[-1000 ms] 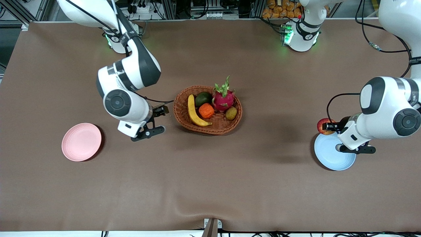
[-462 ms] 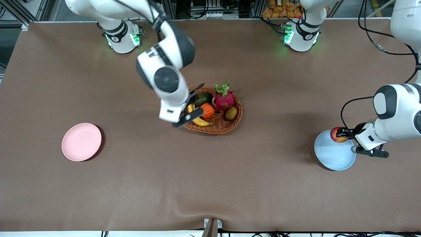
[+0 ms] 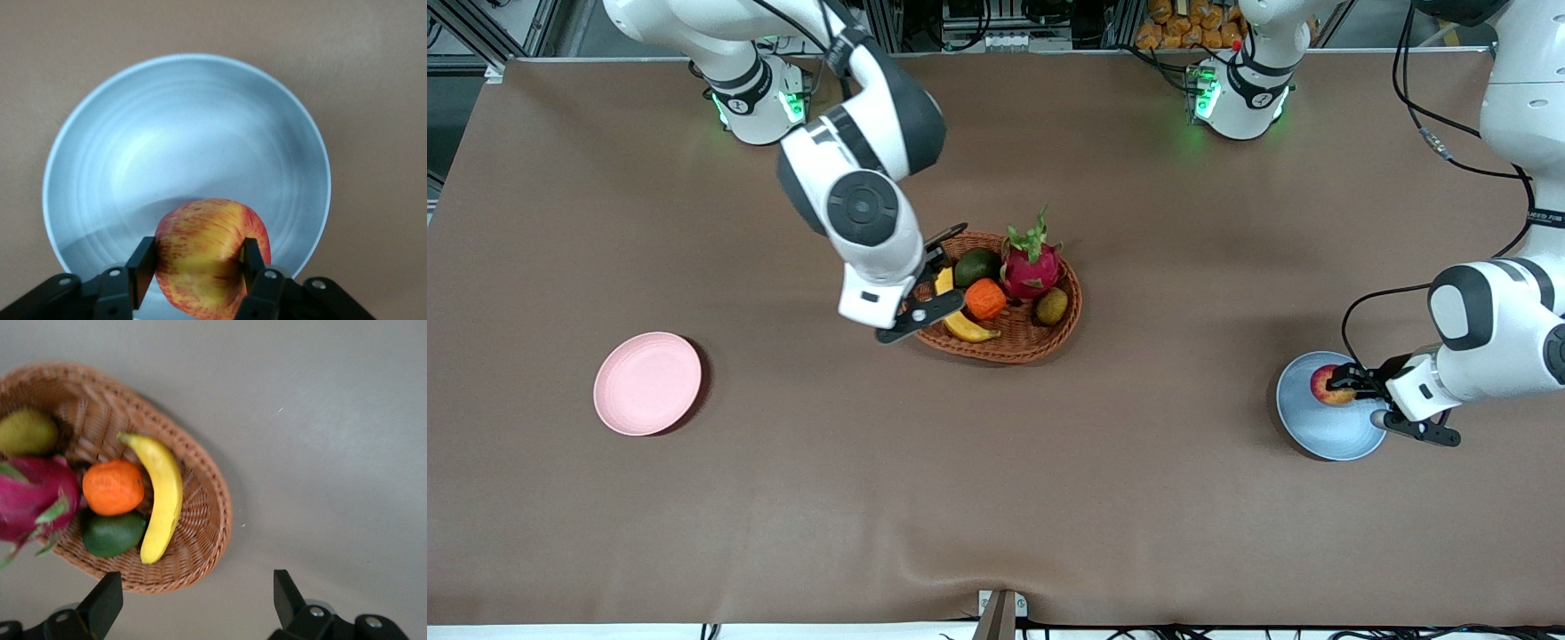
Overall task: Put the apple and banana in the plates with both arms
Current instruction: 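Lower the apple onto the blue plate while the right gripper reaches the banana, then open the left gripper and lift away while the right gripper grasps the banana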
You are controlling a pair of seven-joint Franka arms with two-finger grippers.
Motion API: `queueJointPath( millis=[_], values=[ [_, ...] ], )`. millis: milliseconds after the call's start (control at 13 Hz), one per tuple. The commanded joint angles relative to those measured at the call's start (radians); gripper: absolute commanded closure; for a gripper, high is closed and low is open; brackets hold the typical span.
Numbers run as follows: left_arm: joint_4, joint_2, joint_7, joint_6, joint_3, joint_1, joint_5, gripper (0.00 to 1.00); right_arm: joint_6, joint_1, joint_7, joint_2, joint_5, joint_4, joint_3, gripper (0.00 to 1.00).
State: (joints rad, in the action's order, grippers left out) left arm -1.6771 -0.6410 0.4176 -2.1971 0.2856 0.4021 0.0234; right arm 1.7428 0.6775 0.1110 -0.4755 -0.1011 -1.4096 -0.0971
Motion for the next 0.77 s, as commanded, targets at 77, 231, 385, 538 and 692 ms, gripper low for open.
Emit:
queueJointPath(
  millis=[77,231,385,538,692],
  values=[
    [0.048,0.056,0.052,0.046,0.017,-0.003,-0.014,0.00,0.149,0.028,0.047,-0.077,-0.005,-0.015,0.011,0.00],
    [0.127,0.099,0.041,0.202,0.046,-0.005,-0.016,0.00,0.129,0.030,0.050,-0.063,-0.006,-0.011,0.010,0.00],
    [0.219,0.121,0.040,0.376,0.061,0.000,-0.019,0.00,0.139,0.036,0.049,-0.071,0.009,-0.072,0.008,0.00],
    [0.238,0.200,-0.003,0.457,0.060,-0.003,-0.005,0.00,0.150,0.028,0.052,-0.075,0.006,-0.124,0.010,0.00],
    [0.240,0.274,-0.074,0.529,0.061,-0.003,-0.003,0.00,0.240,0.048,0.068,-0.078,-0.003,-0.208,0.010,0.00]
  ],
)
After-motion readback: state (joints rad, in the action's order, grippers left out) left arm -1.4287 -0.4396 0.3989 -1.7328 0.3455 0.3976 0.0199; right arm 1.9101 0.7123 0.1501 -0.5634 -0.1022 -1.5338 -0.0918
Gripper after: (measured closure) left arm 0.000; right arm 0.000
